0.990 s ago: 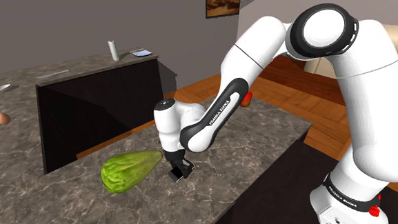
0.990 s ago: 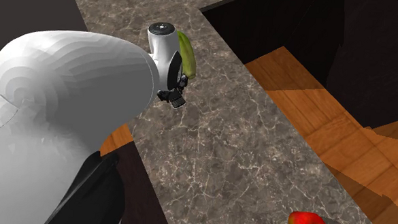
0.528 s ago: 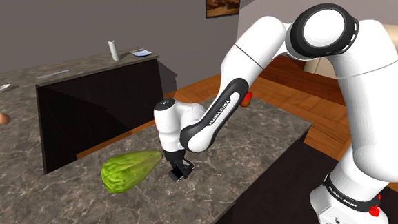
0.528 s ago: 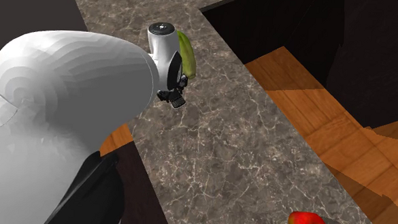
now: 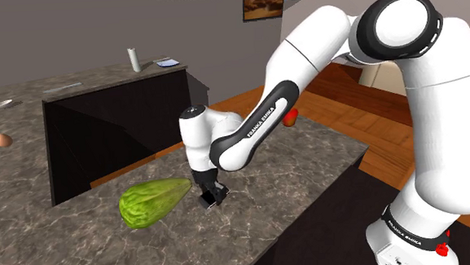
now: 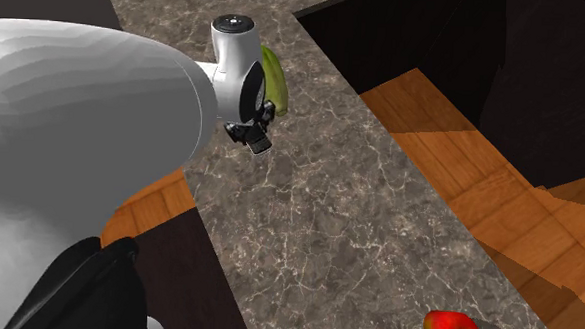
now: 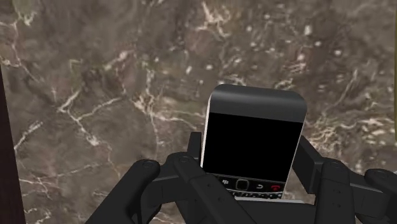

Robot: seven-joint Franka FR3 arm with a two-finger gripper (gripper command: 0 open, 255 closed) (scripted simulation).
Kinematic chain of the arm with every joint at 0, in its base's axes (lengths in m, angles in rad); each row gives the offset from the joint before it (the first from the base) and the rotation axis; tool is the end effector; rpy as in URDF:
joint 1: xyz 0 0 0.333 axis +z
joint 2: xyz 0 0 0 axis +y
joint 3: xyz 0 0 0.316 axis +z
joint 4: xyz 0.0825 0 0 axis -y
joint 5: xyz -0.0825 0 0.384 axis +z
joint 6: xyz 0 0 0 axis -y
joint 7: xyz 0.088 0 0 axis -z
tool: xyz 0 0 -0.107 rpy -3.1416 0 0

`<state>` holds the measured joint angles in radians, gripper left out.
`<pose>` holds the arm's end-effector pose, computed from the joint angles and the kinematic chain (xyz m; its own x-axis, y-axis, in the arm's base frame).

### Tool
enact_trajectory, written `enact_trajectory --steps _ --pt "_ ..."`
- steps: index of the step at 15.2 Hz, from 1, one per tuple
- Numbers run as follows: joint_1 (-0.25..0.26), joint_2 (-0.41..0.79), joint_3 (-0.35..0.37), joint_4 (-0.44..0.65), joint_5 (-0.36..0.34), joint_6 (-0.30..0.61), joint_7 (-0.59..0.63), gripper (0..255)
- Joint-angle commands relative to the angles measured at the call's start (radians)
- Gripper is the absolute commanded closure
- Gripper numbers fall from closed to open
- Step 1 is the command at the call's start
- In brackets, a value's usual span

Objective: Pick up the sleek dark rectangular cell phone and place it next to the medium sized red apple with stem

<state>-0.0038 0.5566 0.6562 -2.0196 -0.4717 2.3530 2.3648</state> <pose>0.4776 0.3489 0.2166 0.1481 -0.9886 0.0269 -0.9876 -0.1464 0.0573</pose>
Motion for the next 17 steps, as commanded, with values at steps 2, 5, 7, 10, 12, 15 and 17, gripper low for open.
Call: enact_trajectory --steps 2,5,7,10,12,15,17 --pt "-0.017 -0.032 0.022 -0.003 0.026 -0.025 -0.016 255" --pt "-0.033 -0.062 0.042 -0.003 0.052 -0.051 -0.032 255" --pt "-0.043 -0.082 0.055 -0.001 0.069 -0.069 -0.043 255" --pt "-0.057 -0.112 0.074 0.003 0.095 -0.097 -0.059 255" --pt "-0.066 -0.131 0.086 0.007 0.113 -0.116 -0.07 255" --pt "-0.079 -0.159 0.102 0.014 0.138 -0.145 -0.086 255" --pt "-0.088 -0.177 0.113 0.02 0.155 -0.164 -0.097 255"
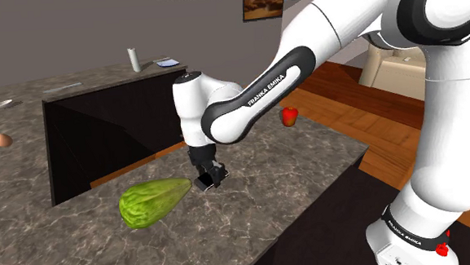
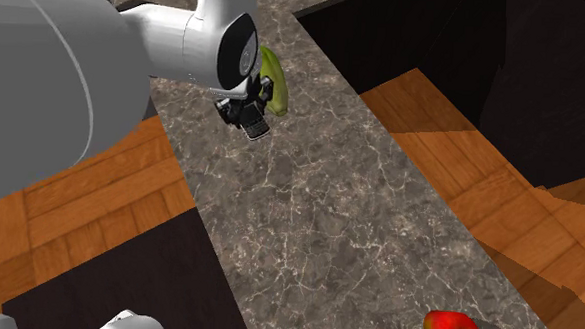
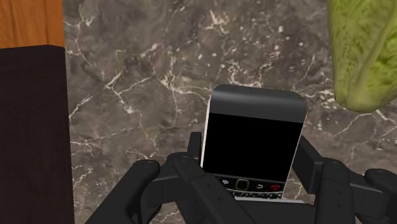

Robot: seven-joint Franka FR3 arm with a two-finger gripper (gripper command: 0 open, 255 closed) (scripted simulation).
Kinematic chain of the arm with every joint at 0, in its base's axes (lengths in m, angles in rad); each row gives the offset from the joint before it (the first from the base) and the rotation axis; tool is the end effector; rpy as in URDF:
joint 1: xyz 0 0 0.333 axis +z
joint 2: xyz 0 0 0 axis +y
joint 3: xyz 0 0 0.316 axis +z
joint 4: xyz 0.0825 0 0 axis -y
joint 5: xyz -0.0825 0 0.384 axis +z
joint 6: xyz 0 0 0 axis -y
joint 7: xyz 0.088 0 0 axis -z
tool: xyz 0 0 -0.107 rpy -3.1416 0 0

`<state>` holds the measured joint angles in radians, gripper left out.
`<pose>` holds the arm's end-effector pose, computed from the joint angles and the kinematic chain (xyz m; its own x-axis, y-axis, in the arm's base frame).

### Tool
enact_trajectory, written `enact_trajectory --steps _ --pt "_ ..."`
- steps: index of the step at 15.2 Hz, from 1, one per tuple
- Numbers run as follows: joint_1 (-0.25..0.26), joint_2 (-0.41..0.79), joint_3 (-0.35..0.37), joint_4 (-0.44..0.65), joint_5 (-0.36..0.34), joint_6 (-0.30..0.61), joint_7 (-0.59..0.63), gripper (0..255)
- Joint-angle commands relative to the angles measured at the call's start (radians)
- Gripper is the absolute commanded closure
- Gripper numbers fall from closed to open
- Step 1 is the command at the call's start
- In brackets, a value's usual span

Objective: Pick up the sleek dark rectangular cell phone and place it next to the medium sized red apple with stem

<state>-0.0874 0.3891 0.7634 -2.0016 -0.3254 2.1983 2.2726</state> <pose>0.4778 0.3483 0.3065 0.1483 -0.9886 0.0270 -0.9875 -0.1466 0.0572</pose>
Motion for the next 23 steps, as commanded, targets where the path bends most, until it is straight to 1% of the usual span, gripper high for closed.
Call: enact_trajectory --steps 1,11,17,23 --pt "-0.008 -0.019 0.011 0.005 0.017 -0.02 -0.01 255" --pt "-0.04 -0.099 0.049 0.05 0.092 -0.121 -0.058 255" --pt "-0.159 -0.154 0.02 0.0 0.13 -0.101 -0.217 255" --pt "-0.254 -0.169 -0.026 -0.007 0.14 -0.096 -0.362 255"
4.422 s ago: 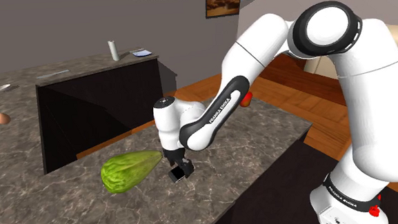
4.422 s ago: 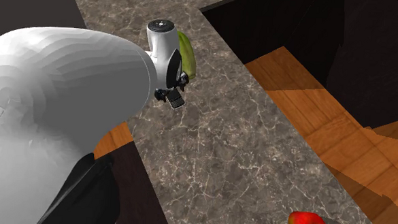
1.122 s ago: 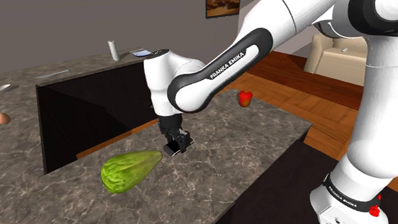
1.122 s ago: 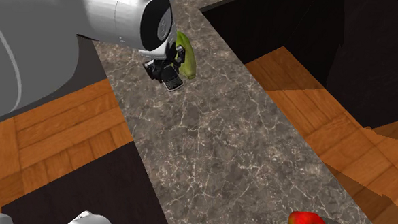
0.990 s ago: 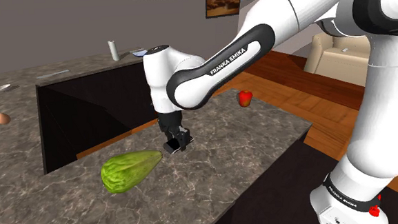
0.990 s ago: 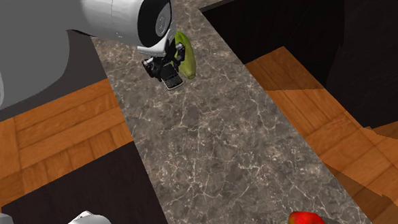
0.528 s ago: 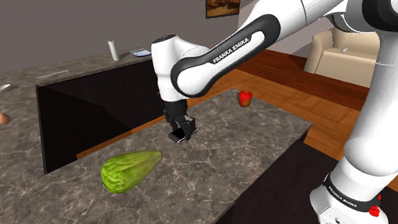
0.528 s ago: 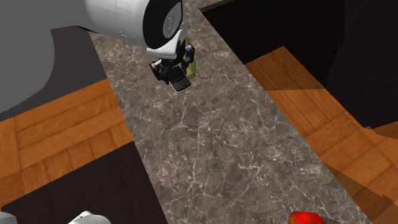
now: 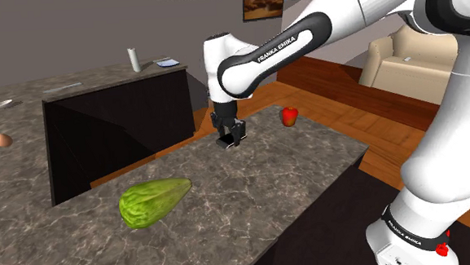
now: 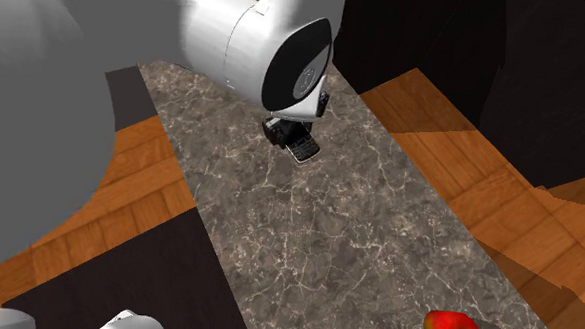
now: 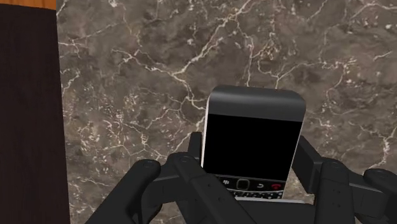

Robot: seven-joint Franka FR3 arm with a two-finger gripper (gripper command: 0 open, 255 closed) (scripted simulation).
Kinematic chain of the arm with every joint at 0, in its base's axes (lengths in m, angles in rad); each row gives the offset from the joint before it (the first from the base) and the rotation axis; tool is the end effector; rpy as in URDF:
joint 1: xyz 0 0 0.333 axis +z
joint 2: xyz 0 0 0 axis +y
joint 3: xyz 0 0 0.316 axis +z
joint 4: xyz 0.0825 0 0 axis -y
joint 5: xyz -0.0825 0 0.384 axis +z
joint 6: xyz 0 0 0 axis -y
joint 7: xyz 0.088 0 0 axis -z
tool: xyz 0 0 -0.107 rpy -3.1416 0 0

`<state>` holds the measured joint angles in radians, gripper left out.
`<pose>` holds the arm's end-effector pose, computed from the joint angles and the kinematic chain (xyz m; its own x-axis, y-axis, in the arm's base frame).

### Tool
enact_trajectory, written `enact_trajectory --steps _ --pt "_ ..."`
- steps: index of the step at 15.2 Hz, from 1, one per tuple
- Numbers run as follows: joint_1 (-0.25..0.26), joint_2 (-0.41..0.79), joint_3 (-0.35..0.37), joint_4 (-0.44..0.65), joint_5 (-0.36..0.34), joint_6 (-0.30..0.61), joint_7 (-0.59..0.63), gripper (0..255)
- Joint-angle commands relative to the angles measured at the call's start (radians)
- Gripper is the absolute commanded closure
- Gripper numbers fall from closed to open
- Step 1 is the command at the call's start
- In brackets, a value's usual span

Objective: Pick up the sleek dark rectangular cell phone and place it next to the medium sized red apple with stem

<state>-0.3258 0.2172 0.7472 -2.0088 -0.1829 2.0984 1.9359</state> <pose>0.5343 0.2164 0.3696 0.1472 -0.9887 0.0270 -0.9877 -0.1454 0.0577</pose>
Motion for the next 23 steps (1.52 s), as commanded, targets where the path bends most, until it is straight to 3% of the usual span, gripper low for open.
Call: enact_trajectory --steps 1,12,23 --pt "-0.03 0.004 -0.018 0.003 -0.003 0.003 -0.047 255" --pt "-0.158 0.081 -0.117 0.112 -0.048 -0.028 -0.265 255" --pt "-0.232 0.26 -0.212 0.376 -0.118 -0.116 -0.449 255"
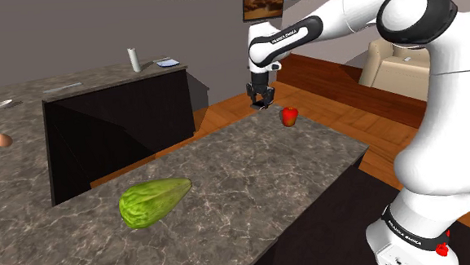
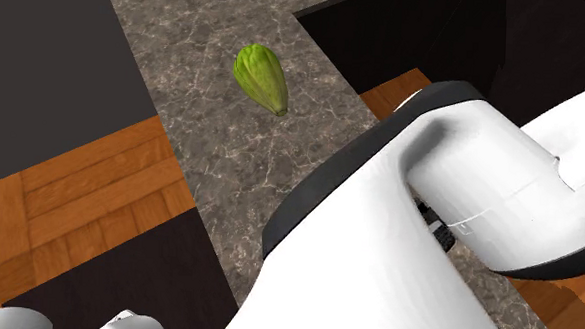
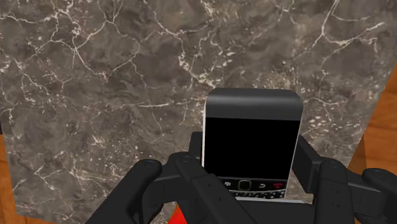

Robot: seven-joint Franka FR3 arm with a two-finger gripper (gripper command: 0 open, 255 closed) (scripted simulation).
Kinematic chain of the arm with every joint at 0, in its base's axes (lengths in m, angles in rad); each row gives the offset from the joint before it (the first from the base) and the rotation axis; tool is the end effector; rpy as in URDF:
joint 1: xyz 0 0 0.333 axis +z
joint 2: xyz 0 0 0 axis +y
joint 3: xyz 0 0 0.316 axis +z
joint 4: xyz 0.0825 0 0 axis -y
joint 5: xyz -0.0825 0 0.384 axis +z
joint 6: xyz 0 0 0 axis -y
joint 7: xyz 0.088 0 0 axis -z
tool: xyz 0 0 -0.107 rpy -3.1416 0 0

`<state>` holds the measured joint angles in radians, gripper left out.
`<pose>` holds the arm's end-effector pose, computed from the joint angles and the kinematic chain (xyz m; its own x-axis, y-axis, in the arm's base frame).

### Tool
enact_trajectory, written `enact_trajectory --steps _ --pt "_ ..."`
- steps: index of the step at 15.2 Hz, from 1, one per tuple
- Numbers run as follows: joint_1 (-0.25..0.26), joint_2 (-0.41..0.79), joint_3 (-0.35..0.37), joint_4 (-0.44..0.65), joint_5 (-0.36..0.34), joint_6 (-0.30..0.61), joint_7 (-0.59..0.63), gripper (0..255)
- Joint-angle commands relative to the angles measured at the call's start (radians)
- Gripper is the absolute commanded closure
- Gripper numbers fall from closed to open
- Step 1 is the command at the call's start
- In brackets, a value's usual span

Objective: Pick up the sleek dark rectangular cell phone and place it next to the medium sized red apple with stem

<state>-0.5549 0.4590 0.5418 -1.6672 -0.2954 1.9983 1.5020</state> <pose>0.6549 -0.0653 0.3657 0.1473 -0.9887 0.0267 -0.9877 -0.1456 0.0573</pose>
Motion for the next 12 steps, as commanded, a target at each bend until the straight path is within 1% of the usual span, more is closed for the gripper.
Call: enact_trajectory --steps 1,6,9,11,12 --pt "-0.006 0.039 -0.015 0.067 -0.012 -0.028 -0.032 255" --pt "-0.014 0.16 -0.055 0.264 -0.041 -0.1 -0.115 255" --pt "-0.009 0.25 -0.079 0.417 -0.058 -0.158 -0.168 255" --pt "0.001 0.321 -0.095 0.542 -0.068 -0.207 -0.207 255" --pt "0.005 0.344 -0.1 0.584 -0.071 -0.223 -0.219 255"
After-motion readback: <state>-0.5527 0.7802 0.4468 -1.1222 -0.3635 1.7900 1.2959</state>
